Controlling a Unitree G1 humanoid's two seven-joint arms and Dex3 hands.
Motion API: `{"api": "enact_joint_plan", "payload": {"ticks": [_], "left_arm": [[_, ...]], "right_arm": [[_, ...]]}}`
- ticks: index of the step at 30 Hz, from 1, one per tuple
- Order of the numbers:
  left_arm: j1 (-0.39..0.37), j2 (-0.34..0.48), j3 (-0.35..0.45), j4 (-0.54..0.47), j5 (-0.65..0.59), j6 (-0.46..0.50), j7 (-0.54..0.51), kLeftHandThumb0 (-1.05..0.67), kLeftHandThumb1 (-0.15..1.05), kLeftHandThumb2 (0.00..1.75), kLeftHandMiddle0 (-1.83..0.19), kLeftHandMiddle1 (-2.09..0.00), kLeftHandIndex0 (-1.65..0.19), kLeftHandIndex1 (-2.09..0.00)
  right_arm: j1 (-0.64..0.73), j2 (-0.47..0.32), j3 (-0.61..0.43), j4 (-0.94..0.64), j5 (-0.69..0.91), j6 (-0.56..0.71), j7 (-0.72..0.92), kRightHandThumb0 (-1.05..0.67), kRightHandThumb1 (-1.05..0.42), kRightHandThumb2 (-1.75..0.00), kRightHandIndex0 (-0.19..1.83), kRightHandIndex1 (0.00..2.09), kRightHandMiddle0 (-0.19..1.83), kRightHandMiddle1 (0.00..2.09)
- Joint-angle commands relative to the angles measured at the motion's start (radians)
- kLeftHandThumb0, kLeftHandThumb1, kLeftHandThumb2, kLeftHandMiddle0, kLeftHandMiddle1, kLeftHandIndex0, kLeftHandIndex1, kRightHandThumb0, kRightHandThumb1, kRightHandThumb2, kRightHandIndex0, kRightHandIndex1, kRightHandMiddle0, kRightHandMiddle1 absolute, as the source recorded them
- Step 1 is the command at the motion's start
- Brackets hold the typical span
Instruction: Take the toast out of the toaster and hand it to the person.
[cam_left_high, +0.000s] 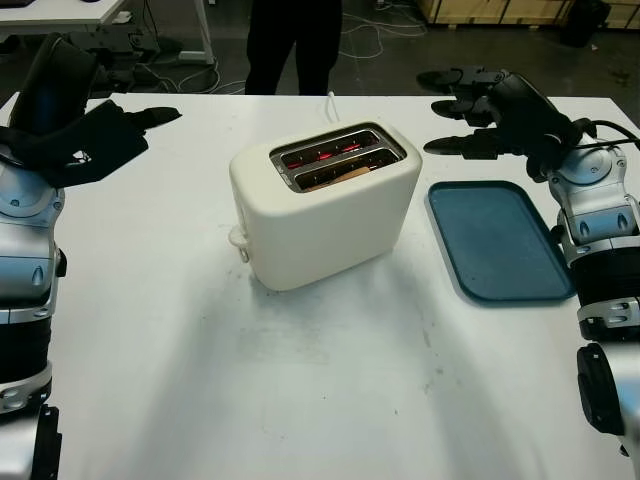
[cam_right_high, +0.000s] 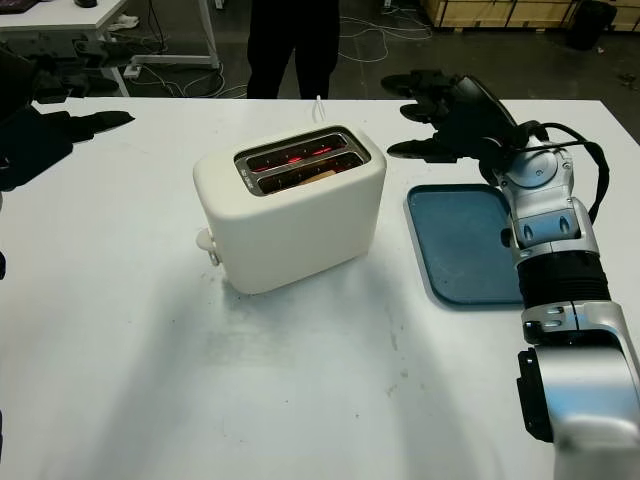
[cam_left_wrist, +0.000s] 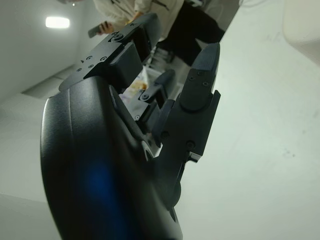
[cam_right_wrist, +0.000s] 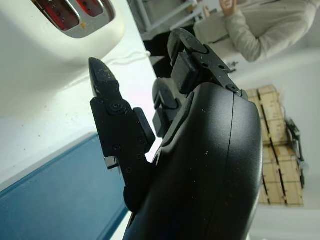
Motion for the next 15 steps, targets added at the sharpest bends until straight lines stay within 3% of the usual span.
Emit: {"api": "enact_joint_plan", "payload": {"ticks": [1, 15], "left_arm": [[-0.003, 0.004, -0.005, 0.014, 0.001, -0.014, -0.004, -0.29, 0.78, 0.01, -0.83, -0.24, -0.77, -0.13], [-0.001, -0.016, -0.007, 0.014, -0.005, 0.012, -0.017, -0.36, 0.82, 0.01, -0.78, -0.24, -0.74, -0.1]], "right_arm": [[-0.01, -0.015, 0.0, 0.003, -0.002, -0.027, 0.004, -0.28, -0.81, -0.01, 0.51, 0.03, 0.49, 0.02], [-0.004, -0.02, 0.004, 0.013, -0.018, -0.055, 0.0, -0.31, -0.82, 0.0, 0.53, 0.03, 0.51, 0.01]]}}
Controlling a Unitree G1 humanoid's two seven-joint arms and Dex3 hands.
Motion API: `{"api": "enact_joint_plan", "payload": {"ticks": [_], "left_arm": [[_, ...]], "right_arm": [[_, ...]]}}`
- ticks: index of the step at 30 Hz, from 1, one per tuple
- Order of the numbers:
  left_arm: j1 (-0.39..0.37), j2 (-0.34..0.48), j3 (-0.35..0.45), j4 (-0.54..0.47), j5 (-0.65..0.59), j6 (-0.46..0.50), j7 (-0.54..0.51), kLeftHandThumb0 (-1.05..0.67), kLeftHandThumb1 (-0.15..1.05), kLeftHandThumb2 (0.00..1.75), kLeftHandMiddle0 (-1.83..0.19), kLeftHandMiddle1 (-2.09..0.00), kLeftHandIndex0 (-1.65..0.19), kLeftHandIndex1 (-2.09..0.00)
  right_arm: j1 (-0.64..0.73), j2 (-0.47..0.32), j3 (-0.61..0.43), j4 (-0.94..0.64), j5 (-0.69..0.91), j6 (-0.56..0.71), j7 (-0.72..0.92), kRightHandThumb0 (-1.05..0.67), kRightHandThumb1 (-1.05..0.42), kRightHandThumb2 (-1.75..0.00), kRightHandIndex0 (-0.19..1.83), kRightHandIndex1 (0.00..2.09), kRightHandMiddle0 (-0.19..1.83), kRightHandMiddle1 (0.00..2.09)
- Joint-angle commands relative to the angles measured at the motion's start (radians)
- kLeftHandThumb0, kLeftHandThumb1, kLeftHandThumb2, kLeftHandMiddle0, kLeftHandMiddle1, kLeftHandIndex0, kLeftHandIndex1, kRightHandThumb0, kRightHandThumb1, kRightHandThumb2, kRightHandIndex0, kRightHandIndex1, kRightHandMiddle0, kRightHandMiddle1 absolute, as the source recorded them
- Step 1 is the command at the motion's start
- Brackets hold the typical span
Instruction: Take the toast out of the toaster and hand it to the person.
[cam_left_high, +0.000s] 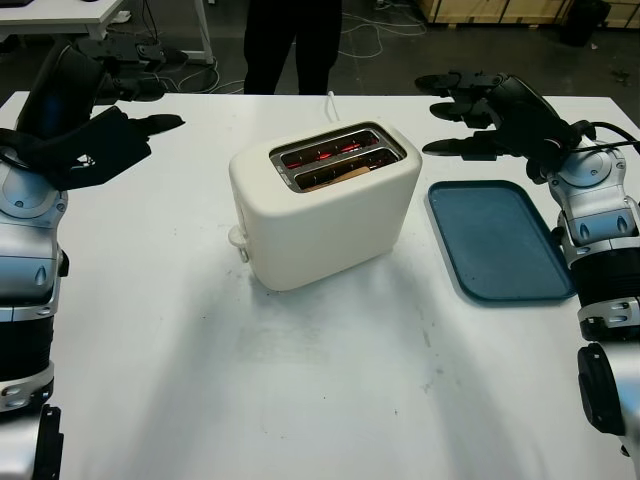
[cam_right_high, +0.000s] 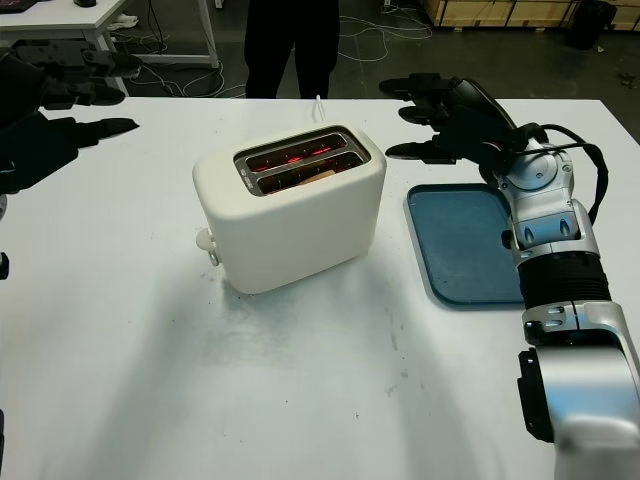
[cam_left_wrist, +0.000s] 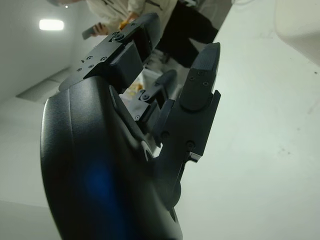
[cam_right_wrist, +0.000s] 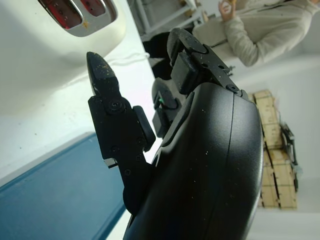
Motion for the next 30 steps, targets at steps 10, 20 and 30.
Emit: {"api": "enact_joint_plan", "payload": {"ticks": [10, 20, 30], "left_arm": [[0.005, -0.006, 0.0, -0.01, -0.006, 0.003, -0.006, -0.33, 0.82, 0.01, -0.76, -0.26, -0.73, -0.09], [0.015, -0.014, -0.004, -0.03, -0.006, 0.038, -0.009, -0.32, 0.83, 0.01, -0.73, -0.28, -0.72, -0.08], [0.014, -0.01, -0.011, -0.03, 0.001, 0.027, -0.008, -0.32, 0.83, 0.0, -0.71, -0.31, -0.72, -0.08]], "right_arm": [[-0.013, -0.013, -0.004, 0.007, -0.002, -0.006, -0.006, -0.33, -0.8, 0.0, 0.52, 0.02, 0.5, 0.01], [-0.016, -0.019, -0.007, 0.008, -0.023, -0.057, -0.034, -0.34, -0.79, 0.0, 0.58, 0.04, 0.55, 0.03], [-0.011, -0.02, -0.012, -0.014, -0.015, -0.035, -0.022, -0.28, -0.78, 0.0, 0.57, 0.02, 0.55, 0.01]]}}
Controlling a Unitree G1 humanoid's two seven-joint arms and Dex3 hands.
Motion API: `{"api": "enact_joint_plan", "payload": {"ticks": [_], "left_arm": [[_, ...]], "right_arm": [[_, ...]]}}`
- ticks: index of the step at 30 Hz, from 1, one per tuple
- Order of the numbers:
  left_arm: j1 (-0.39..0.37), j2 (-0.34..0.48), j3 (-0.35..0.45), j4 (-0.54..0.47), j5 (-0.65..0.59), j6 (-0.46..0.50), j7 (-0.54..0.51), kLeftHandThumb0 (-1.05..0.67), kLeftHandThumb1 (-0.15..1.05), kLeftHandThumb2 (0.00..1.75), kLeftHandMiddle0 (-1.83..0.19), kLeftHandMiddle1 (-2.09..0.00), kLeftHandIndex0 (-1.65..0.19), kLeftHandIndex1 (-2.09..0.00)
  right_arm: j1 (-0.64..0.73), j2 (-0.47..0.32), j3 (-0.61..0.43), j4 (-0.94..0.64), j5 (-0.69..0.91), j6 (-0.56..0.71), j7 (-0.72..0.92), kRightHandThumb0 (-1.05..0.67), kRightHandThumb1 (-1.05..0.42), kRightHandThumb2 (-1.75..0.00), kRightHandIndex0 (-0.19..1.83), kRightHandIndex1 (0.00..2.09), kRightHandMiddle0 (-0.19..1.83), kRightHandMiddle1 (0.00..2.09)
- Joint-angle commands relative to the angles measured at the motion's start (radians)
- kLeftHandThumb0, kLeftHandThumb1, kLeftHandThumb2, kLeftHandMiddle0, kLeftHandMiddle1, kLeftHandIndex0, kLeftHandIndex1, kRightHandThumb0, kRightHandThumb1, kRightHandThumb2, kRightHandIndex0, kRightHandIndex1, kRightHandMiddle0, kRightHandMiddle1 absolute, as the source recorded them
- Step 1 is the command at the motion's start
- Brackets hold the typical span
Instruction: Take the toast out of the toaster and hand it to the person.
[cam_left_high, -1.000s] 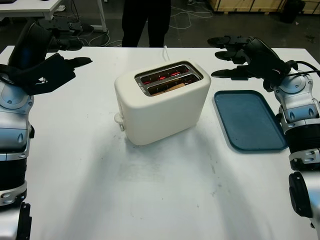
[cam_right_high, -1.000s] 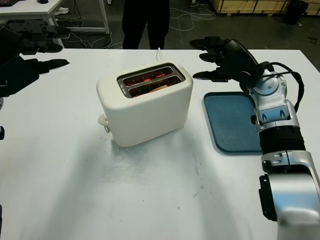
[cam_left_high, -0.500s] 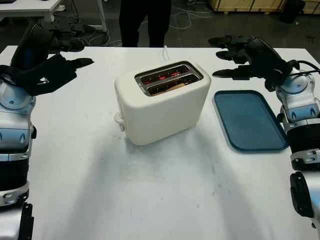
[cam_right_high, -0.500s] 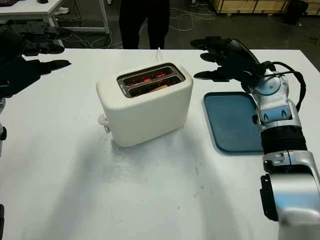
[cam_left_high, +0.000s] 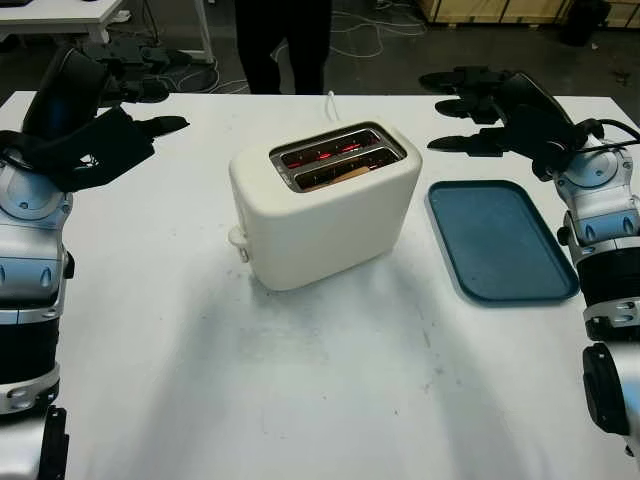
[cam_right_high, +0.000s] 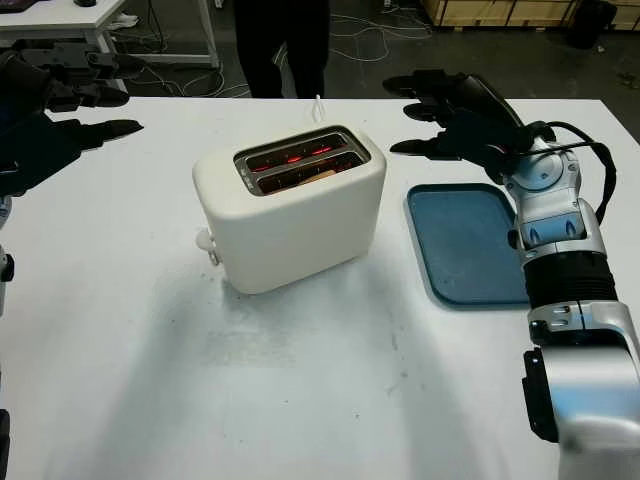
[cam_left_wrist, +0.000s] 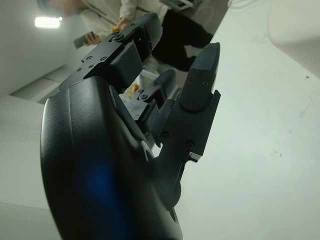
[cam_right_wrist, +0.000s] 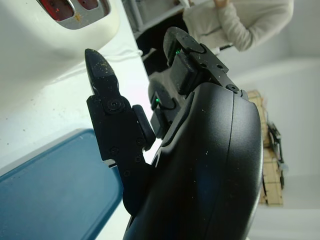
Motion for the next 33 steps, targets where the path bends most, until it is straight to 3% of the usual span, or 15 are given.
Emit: {"api": "enact_joint_plan", "payload": {"ticks": [1, 17, 24, 33], "left_arm": [[0.012, 0.001, -0.011, -0.009, 0.004, -0.003, -0.004, -0.33, 0.83, 0.0, -0.72, -0.32, -0.72, -0.08], [0.026, -0.003, -0.005, -0.015, -0.001, 0.0, -0.003, -0.3, 0.84, 0.0, -0.67, -0.37, -0.72, -0.08], [0.031, -0.014, -0.006, -0.058, 0.001, 0.073, -0.004, -0.27, 0.84, 0.0, -0.64, -0.38, -0.7, -0.07], [0.031, -0.006, -0.013, -0.063, 0.012, 0.077, -0.004, -0.27, 0.84, 0.0, -0.63, -0.39, -0.71, -0.07]], "right_arm": [[-0.011, -0.011, -0.005, -0.014, 0.006, 0.002, 0.002, -0.3, -0.78, 0.0, 0.57, 0.02, 0.55, 0.01], [-0.002, -0.004, -0.019, -0.026, 0.024, 0.027, 0.003, -0.23, -0.79, 0.0, 0.54, 0.0, 0.53, 0.0], [0.011, -0.015, -0.02, -0.058, 0.018, 0.034, 0.015, -0.21, -0.8, -0.01, 0.53, 0.0, 0.52, 0.0], [0.019, -0.01, -0.025, -0.085, 0.02, 0.064, 0.014, -0.19, -0.8, 0.0, 0.51, 0.01, 0.51, 0.0]]}}
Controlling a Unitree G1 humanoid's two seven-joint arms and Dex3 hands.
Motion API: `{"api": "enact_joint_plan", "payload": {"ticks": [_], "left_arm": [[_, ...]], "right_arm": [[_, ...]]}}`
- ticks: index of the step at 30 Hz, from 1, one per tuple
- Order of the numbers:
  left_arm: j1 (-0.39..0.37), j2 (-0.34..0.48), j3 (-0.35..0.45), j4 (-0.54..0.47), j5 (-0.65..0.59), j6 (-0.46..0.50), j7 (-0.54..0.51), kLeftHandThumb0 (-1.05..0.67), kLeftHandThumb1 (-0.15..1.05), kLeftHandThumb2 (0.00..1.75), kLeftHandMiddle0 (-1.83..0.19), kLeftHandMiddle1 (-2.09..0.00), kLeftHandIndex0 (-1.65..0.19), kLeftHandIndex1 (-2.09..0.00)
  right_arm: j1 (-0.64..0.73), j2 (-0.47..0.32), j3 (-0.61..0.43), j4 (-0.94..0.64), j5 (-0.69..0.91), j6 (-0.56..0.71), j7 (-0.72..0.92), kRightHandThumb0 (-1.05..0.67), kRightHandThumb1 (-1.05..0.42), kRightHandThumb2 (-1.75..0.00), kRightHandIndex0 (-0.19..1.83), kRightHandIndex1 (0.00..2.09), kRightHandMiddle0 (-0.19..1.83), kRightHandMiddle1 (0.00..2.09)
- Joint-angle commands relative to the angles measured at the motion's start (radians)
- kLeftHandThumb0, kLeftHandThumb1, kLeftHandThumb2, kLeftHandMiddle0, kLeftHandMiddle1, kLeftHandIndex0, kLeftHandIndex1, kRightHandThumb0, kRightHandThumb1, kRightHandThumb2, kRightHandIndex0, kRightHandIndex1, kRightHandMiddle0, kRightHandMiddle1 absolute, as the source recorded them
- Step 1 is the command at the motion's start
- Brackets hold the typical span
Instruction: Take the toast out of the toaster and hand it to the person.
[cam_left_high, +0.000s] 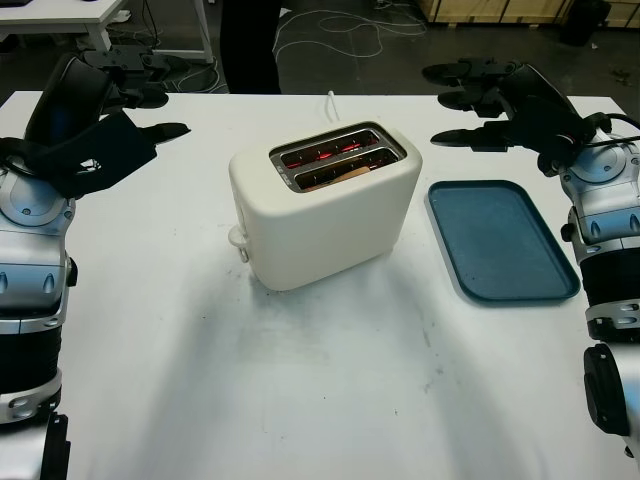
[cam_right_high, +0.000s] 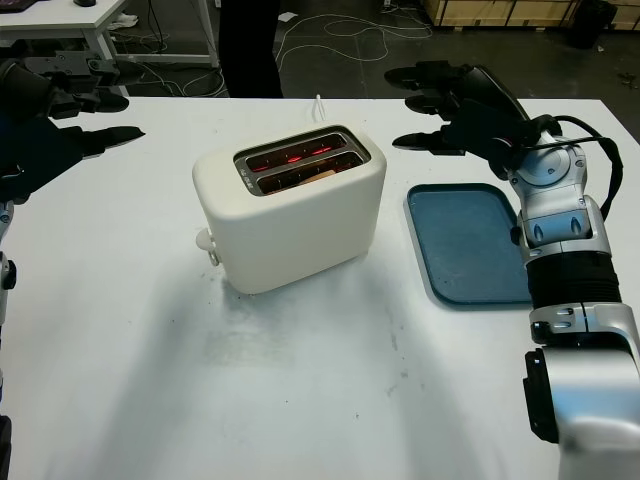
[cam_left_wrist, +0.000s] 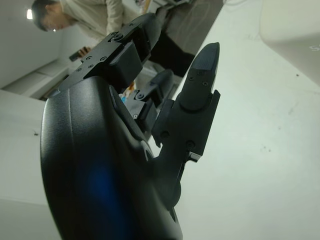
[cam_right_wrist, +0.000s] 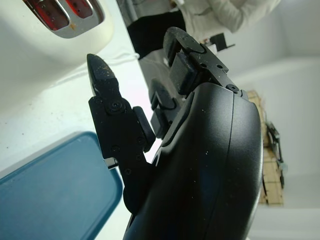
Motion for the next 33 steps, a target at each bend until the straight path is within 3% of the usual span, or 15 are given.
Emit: {"api": "enact_joint_plan", "payload": {"ticks": [1, 33], "left_arm": [[0.006, 0.004, -0.008, -0.002, 0.004, -0.007, -0.002, -0.27, 0.84, 0.0, -0.63, -0.39, -0.71, -0.07], [0.002, 0.002, -0.005, 0.019, -0.004, -0.041, -0.001, -0.33, 0.84, 0.0, -0.62, -0.48, -0.73, -0.06]], "right_arm": [[0.009, -0.011, -0.006, -0.017, 0.008, 0.012, 0.0, -0.19, -0.8, 0.0, 0.52, 0.01, 0.51, 0.0], [0.012, -0.009, 0.003, -0.033, -0.009, 0.002, -0.005, -0.18, -0.8, 0.0, 0.54, 0.01, 0.52, 0.01]]}}
